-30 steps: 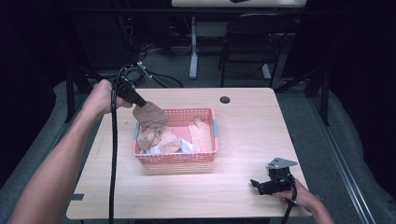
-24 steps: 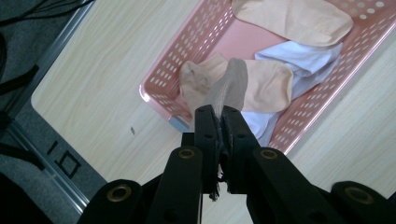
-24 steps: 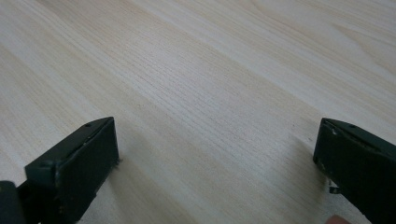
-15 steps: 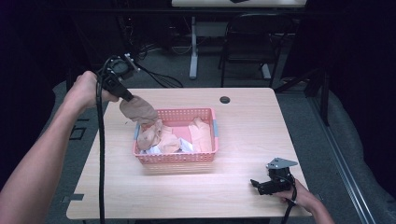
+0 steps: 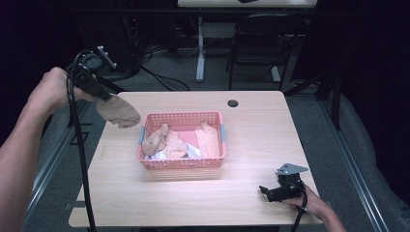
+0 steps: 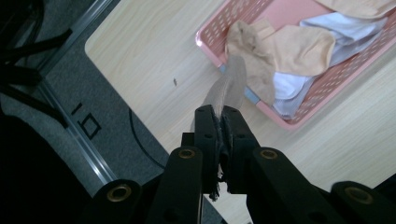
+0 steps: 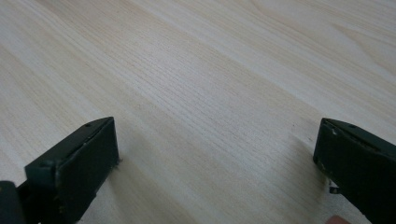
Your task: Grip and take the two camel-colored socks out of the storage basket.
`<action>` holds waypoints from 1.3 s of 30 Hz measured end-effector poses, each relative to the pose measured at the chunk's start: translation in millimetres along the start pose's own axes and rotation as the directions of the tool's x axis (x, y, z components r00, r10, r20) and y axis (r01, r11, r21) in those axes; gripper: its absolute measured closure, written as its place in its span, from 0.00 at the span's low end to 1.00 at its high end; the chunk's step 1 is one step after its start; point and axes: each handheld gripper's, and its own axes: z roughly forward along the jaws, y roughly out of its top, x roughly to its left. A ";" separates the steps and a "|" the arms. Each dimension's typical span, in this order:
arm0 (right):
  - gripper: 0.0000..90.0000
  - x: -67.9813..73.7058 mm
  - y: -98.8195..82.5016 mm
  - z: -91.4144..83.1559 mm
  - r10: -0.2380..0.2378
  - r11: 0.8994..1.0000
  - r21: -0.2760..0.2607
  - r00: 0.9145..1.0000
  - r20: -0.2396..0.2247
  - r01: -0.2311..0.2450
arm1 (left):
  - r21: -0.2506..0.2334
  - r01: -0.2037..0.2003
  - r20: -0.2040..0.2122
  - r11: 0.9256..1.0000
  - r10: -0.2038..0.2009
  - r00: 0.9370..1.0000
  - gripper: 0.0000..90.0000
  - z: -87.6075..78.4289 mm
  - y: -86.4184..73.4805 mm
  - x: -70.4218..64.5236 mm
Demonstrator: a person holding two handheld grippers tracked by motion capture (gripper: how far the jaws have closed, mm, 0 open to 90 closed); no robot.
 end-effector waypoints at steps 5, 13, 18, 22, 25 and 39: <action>0.00 0.4 -0.1 0.3 0.004 1.000 -0.004 1.000 0.001 -0.004 | 0.025 0.037 -0.007 0.999 -0.037 0.999 0.95 3.0 -12.0 9.9; 0.00 0.4 -0.1 0.3 0.004 1.000 -0.003 1.000 0.002 -0.004 | 0.060 0.079 -0.019 0.995 -0.078 0.997 0.96 20.0 -29.3 20.0; 0.00 0.4 -0.1 0.3 0.004 1.000 -0.003 1.000 0.002 -0.004 | 0.082 0.088 0.000 0.993 -0.088 0.996 0.96 35.2 -36.0 21.0; 0.00 0.5 -0.1 0.3 0.005 1.000 -0.003 1.000 0.002 -0.005 | 0.097 0.096 0.004 0.991 -0.097 0.995 0.95 50.7 -40.6 21.7; 0.00 0.5 0.0 0.3 0.005 1.000 -0.003 1.000 0.003 -0.005 | 0.110 0.102 0.009 0.989 -0.103 0.995 0.95 64.1 -42.6 21.8; 0.00 0.4 0.3 -0.3 0.002 1.000 0.006 1.000 0.004 -0.002 | 0.163 0.107 0.081 0.981 -0.121 0.989 0.95 121.2 -50.5 15.6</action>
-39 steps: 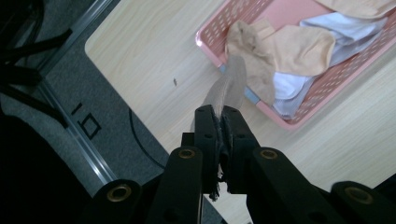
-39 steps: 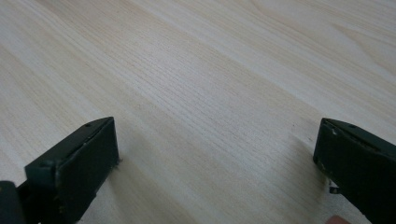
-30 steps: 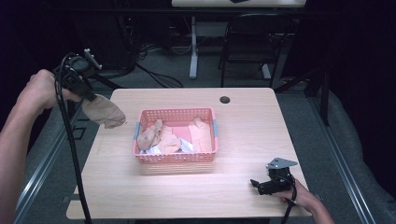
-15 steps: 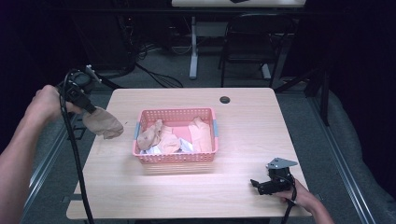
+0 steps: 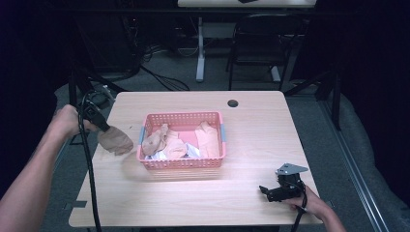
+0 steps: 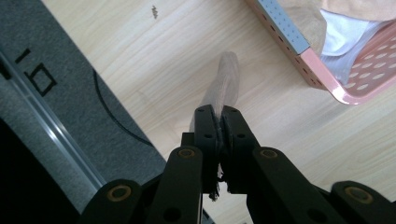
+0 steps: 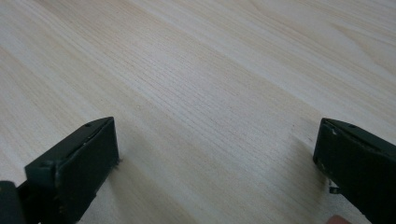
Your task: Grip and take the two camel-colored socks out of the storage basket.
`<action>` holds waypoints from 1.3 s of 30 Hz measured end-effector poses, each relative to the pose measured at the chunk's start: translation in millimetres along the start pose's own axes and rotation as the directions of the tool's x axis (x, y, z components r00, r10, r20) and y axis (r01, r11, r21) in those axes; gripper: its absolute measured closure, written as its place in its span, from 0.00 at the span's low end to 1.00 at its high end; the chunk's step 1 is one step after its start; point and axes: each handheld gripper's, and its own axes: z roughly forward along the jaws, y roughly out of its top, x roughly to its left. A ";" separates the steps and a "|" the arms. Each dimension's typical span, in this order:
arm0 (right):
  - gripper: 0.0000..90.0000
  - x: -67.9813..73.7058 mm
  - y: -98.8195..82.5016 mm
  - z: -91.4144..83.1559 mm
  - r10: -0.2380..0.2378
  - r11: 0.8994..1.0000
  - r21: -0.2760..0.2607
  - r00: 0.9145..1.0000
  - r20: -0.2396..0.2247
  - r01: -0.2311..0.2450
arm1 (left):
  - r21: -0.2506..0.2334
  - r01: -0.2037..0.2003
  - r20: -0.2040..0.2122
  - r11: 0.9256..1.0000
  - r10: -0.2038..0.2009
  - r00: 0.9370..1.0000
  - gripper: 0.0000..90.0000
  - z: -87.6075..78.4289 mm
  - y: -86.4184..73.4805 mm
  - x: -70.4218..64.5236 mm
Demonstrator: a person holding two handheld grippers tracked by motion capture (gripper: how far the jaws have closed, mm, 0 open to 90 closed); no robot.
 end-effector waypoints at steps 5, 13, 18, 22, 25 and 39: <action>0.00 0.0 0.0 0.1 -0.001 1.000 -0.002 1.000 0.001 0.001 | 0.003 0.000 0.027 1.000 0.000 1.000 0.95 18.0 -0.4 -1.9; 0.00 0.1 -0.1 0.3 0.002 1.000 -0.005 1.000 -0.003 -0.002 | -0.008 0.017 0.062 1.000 -0.016 0.998 0.95 34.4 -6.2 -0.2; 0.00 0.1 -0.1 0.3 0.002 1.000 -0.005 1.000 -0.002 -0.002 | -0.010 0.033 0.070 0.999 -0.032 0.997 0.95 48.7 -14.3 1.2; 0.00 0.1 0.0 0.3 0.002 1.000 -0.005 1.000 -0.002 -0.002 | -0.017 0.059 0.080 0.998 -0.058 0.995 0.95 63.1 -23.0 3.3; 0.00 0.1 -0.1 0.3 0.002 1.000 -0.005 1.000 -0.002 -0.002 | -0.017 0.069 0.085 0.997 -0.067 0.994 0.95 70.8 -27.2 4.0; 0.00 0.1 -0.1 0.3 0.002 1.000 -0.005 1.000 -0.002 -0.002 | -0.009 0.178 0.080 0.984 -0.177 0.981 0.83 122.7 -47.0 10.1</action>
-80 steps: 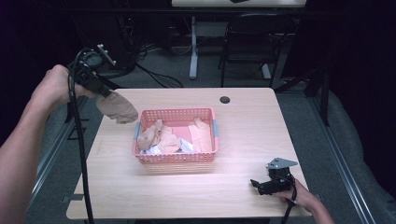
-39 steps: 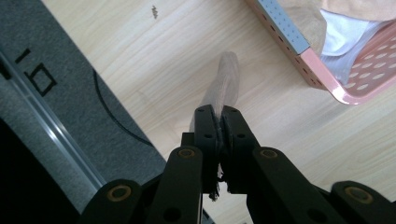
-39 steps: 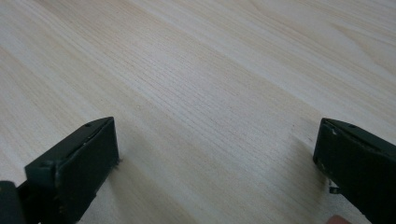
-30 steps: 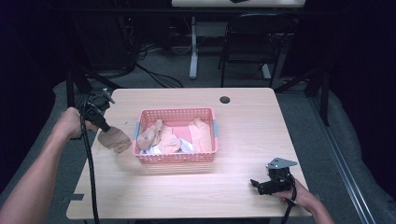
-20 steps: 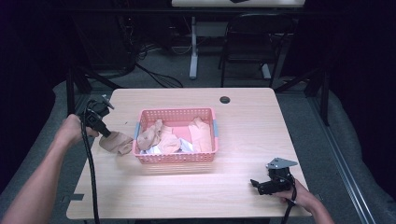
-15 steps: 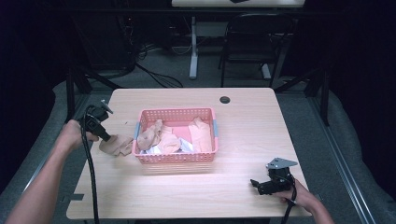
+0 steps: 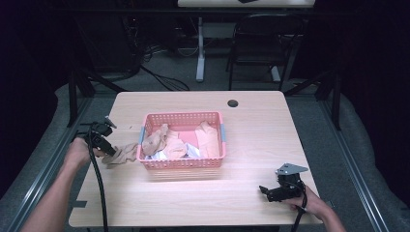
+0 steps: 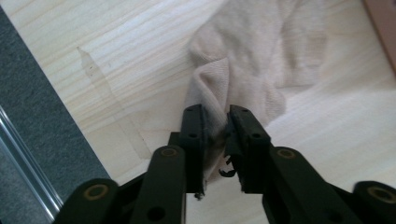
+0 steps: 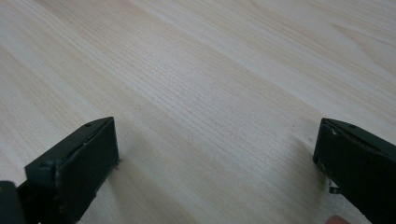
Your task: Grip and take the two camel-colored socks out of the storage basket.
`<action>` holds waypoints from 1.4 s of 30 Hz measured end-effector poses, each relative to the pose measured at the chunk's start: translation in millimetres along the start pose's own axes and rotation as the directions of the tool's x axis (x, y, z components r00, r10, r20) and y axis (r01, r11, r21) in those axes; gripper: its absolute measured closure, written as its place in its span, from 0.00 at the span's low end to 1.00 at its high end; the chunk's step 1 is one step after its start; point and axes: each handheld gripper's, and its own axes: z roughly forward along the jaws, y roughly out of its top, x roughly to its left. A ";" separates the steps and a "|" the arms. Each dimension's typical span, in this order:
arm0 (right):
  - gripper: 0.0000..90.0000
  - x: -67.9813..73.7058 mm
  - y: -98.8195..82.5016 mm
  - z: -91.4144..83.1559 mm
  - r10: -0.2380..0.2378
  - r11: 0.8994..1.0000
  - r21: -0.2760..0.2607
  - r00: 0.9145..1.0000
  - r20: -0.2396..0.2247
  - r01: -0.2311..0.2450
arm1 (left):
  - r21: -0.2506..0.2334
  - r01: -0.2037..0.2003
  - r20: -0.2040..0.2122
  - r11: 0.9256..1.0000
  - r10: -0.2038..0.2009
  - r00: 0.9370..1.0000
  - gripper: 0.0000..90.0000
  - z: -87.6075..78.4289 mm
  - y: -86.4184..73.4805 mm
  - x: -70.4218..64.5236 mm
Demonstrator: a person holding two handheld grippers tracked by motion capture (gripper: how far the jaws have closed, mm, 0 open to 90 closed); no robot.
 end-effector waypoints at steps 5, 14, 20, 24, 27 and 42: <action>0.00 0.0 0.0 0.0 0.000 1.000 0.001 1.000 0.000 0.000 | -0.035 0.051 -0.006 0.998 -0.051 0.999 0.52 0.3 -6.2 5.8; 0.00 0.1 0.0 0.0 0.000 1.000 0.001 1.000 0.001 0.000 | -0.231 0.027 0.025 0.973 -0.022 0.999 0.08 -51.4 -6.2 -5.7; 0.00 0.1 0.1 0.0 0.001 1.000 0.000 1.000 0.001 -0.001 | -0.365 -0.050 0.000 0.930 0.054 0.999 0.00 -83.0 2.8 -28.4; 0.00 0.1 0.0 0.0 0.001 1.000 0.000 1.000 0.001 -0.001 | -0.420 -0.096 -0.009 0.902 0.102 0.995 0.00 -92.7 13.4 -46.3; 0.00 0.1 0.1 0.0 0.001 1.000 0.001 1.000 0.001 -0.001 | -0.423 -0.133 -0.016 0.896 0.139 0.990 0.00 -92.4 23.9 -59.5; 0.00 0.1 0.0 0.0 0.001 1.000 0.000 1.000 0.001 -0.001 | -0.388 -0.211 0.020 0.897 0.237 0.971 0.05 -57.3 61.3 -98.2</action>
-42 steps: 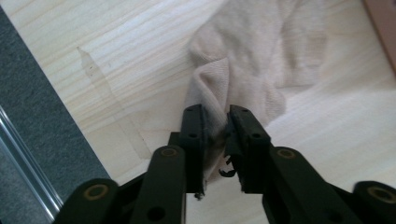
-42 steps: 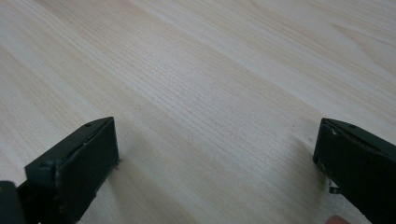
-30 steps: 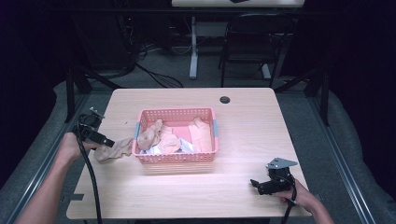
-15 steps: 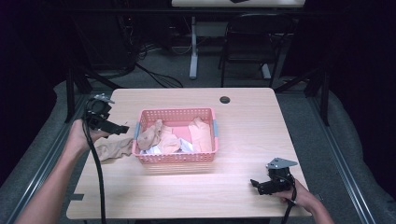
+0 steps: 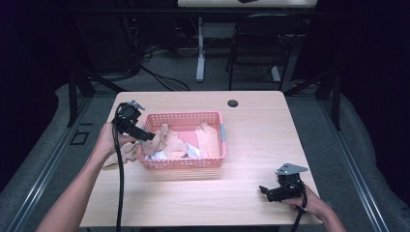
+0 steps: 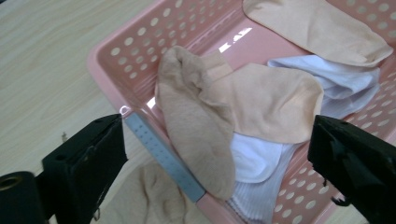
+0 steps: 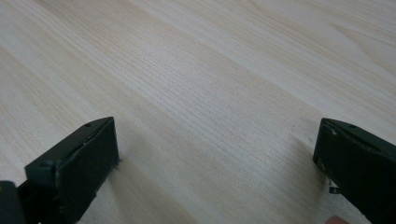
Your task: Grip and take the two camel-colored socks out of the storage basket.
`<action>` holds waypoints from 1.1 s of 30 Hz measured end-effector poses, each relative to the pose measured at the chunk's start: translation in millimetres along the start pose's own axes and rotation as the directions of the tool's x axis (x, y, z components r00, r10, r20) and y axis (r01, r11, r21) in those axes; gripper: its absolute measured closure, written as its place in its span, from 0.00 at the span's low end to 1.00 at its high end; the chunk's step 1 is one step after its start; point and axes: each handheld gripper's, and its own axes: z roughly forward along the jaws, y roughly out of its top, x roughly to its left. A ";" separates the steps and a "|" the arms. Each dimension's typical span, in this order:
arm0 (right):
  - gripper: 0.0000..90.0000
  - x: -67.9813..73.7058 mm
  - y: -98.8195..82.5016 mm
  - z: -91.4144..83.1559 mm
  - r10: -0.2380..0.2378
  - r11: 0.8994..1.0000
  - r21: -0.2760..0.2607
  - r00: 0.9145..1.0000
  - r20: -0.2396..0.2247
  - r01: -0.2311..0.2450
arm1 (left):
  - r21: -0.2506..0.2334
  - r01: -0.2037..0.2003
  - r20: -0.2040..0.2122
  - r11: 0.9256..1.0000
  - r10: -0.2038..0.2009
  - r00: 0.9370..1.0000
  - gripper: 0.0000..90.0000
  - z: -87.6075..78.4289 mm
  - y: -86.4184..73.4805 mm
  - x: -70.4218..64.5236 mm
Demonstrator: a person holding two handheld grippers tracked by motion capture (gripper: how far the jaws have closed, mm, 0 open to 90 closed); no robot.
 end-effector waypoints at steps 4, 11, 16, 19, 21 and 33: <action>0.00 0.0 0.0 0.0 0.000 1.000 0.000 1.000 0.001 0.000 | 0.020 -0.020 0.024 1.000 0.020 1.000 0.12 9.4 -0.3 -5.0; 0.00 0.0 0.0 0.0 0.000 1.000 0.000 1.000 0.000 0.000 | 0.078 -0.054 0.028 0.996 0.052 0.998 0.19 29.3 -3.1 -11.5; 0.00 0.0 0.0 0.0 0.000 1.000 0.000 1.000 0.000 0.000 | 0.121 -0.062 0.026 0.991 0.059 0.998 0.24 40.6 -8.5 -10.7; 0.00 0.0 0.0 0.0 0.000 1.000 0.000 1.000 0.000 0.000 | 0.146 -0.083 0.021 0.986 0.081 0.997 0.30 44.9 -10.2 -12.3; 0.00 0.0 0.0 0.0 0.000 1.000 0.000 1.000 0.000 0.000 | 0.153 -0.089 -0.003 0.984 0.091 0.996 0.34 47.1 -10.1 -15.2; 0.00 0.0 0.0 0.0 0.000 1.000 0.000 1.000 0.000 0.000 | 0.223 -0.117 0.006 0.968 0.118 0.993 0.73 63.7 -17.7 -18.0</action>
